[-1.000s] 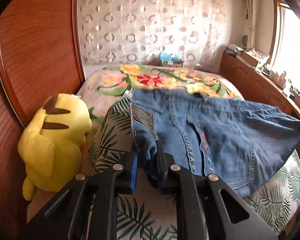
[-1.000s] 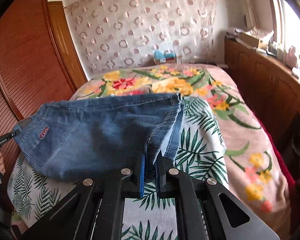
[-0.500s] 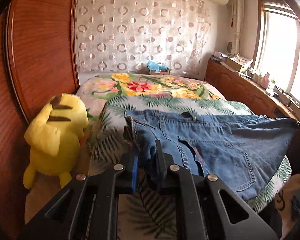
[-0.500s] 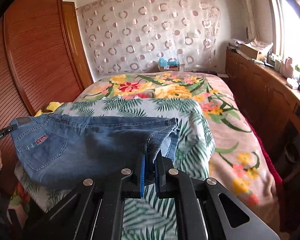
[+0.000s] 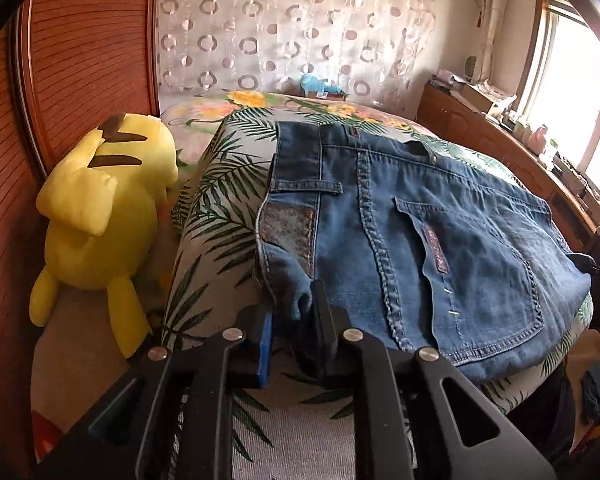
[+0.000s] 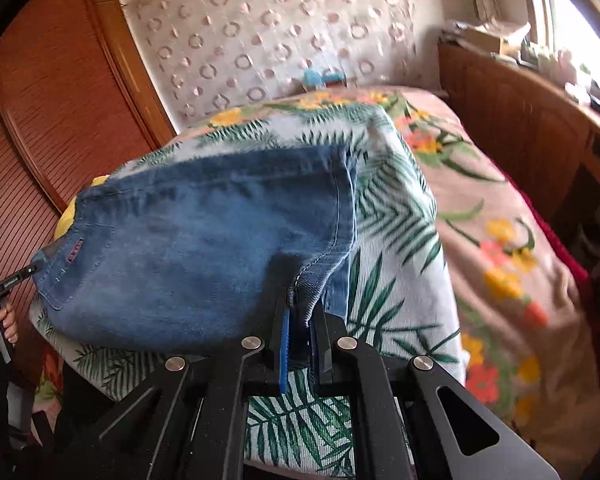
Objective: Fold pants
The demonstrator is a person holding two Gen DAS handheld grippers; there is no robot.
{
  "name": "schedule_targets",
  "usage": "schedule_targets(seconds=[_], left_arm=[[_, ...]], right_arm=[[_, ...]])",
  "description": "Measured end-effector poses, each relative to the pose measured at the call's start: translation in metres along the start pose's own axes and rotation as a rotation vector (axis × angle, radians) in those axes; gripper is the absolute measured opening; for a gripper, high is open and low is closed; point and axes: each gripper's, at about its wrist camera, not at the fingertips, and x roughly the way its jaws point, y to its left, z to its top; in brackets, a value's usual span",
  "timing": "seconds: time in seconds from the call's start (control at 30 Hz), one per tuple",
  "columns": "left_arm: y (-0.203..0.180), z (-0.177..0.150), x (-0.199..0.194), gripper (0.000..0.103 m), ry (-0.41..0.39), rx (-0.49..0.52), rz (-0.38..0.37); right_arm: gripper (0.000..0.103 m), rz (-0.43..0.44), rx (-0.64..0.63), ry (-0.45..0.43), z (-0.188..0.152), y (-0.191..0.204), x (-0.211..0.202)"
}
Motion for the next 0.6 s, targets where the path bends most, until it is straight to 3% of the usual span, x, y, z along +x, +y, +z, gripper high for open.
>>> schedule_targets(seconds=[0.27,0.37,0.47,0.53,0.6], left_arm=[[-0.011,-0.005,-0.018,0.034,-0.030,0.069,0.032],[-0.017,-0.004,-0.030,0.047,-0.067,0.073,0.026],[-0.030,-0.001,-0.034,0.049,-0.066,0.101,0.008],[-0.041,-0.001,-0.032,0.060,-0.054,0.122,0.018],[-0.052,-0.001,-0.030,0.089,-0.055,0.136,0.010]], right_arm=[[0.010,-0.031,-0.003,0.008,-0.002,0.008,0.005],[0.013,-0.031,0.022,0.001,-0.007,0.012,-0.001],[0.014,-0.033,0.032,-0.004,-0.013,0.014,-0.003],[0.014,-0.030,0.035,-0.007,-0.014,0.014,-0.004],[0.015,-0.028,0.037,-0.011,-0.015,0.013,-0.006]])
